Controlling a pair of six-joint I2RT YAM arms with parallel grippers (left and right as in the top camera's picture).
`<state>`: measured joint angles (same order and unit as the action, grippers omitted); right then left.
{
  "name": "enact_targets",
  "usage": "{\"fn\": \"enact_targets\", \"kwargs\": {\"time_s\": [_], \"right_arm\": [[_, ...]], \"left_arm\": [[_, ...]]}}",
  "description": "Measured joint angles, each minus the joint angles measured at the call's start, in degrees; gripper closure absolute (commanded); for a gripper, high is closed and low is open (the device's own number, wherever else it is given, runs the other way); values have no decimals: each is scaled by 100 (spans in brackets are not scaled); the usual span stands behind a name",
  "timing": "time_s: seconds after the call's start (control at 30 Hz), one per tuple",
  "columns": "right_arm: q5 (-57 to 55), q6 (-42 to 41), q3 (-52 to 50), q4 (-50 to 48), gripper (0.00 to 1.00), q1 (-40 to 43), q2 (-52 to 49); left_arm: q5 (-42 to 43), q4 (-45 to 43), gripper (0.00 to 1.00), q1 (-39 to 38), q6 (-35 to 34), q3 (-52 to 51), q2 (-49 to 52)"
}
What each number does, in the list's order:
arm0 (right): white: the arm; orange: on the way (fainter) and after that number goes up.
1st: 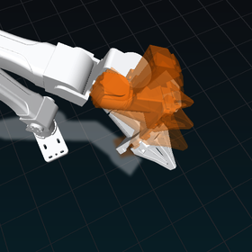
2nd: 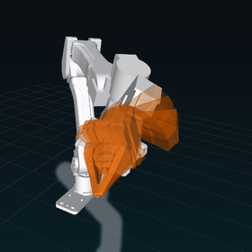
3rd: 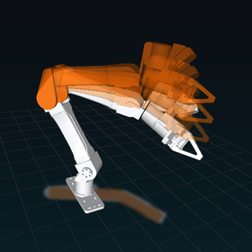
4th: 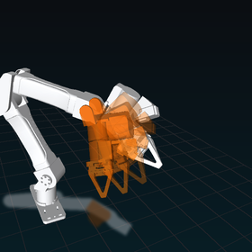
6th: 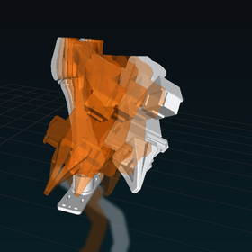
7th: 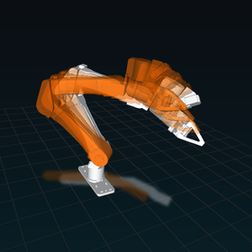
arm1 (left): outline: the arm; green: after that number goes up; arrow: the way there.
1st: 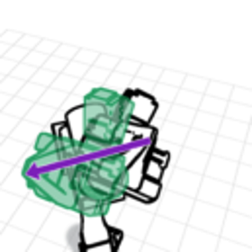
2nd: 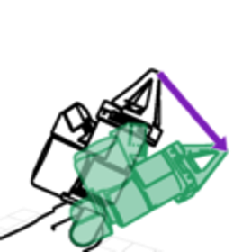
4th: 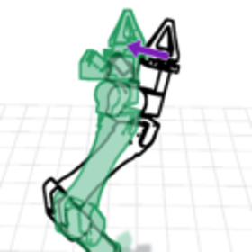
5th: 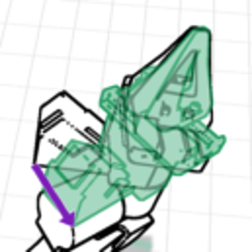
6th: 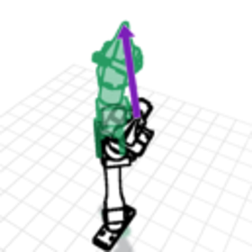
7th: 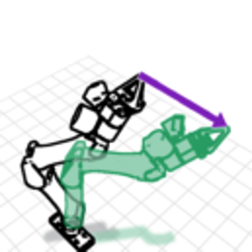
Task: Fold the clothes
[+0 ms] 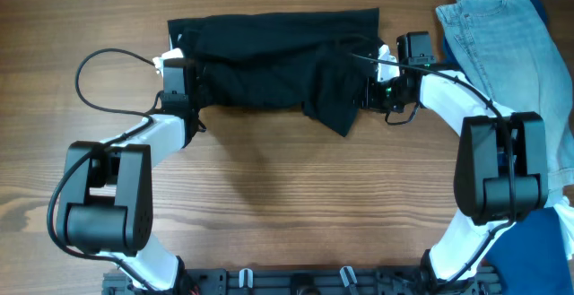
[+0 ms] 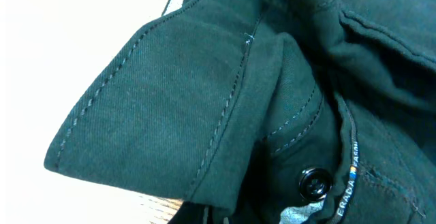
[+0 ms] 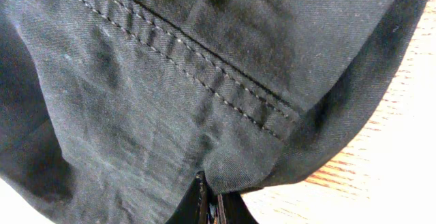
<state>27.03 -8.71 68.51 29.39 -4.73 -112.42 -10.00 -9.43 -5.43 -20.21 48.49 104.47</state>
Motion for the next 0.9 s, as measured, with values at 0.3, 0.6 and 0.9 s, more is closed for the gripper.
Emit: {"fn": "enact_targets", "kwargs": {"time_s": [0.3, 0.6, 0.9], "right_arm": [[2, 46, 0, 892, 96, 2, 0], [-157, 264, 0, 1766, 95, 2, 0], [-282, 304, 0, 2334, 96, 2, 0]], "left_arm": [[103, 1847, 96, -9, -205, 243, -92], [195, 3764, 96, -238, -505, 457, -343], [280, 5093, 96, -1051, -651, 452, -452]]}}
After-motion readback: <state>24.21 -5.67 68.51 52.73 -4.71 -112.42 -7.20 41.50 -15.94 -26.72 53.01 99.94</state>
